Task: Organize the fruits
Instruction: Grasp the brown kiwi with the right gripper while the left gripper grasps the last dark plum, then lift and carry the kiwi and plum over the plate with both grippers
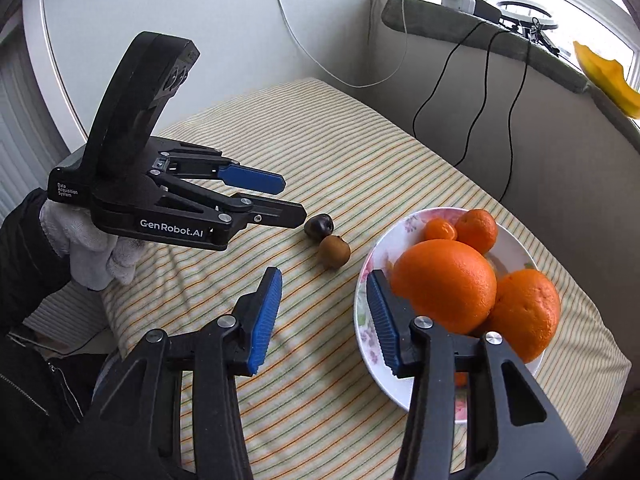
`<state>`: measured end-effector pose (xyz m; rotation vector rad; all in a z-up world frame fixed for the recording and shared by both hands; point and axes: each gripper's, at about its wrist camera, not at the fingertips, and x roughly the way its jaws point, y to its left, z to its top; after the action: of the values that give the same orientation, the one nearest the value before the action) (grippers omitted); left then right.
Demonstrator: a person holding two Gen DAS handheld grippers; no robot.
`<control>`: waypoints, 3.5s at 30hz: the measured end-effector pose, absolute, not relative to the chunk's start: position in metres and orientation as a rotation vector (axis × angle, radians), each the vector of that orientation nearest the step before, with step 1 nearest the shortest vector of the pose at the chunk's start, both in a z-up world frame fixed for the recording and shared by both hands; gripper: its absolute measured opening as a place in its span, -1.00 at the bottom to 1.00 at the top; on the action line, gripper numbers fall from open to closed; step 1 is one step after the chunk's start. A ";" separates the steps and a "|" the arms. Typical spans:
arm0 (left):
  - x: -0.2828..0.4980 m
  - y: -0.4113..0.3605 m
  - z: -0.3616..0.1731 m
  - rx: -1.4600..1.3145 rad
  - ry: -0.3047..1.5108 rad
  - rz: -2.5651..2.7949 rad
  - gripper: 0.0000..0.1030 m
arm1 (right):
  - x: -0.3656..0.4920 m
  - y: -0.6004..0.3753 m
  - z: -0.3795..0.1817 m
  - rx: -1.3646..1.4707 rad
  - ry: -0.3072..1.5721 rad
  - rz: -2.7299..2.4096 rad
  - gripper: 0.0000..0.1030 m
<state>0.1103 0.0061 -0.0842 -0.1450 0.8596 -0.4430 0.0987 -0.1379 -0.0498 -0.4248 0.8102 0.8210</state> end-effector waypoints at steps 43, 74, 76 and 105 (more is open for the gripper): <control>0.139 -0.014 -0.104 -0.100 0.950 -0.565 -0.57 | 0.154 -0.063 -0.103 -0.926 0.946 0.943 -0.50; 0.106 -0.013 -0.071 -0.127 0.868 -0.571 -0.57 | 0.144 -0.155 -0.031 -0.633 0.853 0.881 -0.50; 0.105 -0.021 -0.069 -0.120 0.865 -0.584 -0.57 | 0.144 -0.167 -0.026 -0.614 0.845 0.863 -0.50; 0.091 -0.105 -0.070 0.027 0.879 -0.672 -0.57 | 0.219 -0.251 -0.027 -0.351 0.872 0.721 -0.50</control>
<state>0.0906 -0.1048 -0.0703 0.0272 0.8787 -0.6719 0.2193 -0.2511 -0.0274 -0.3506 0.8722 0.7213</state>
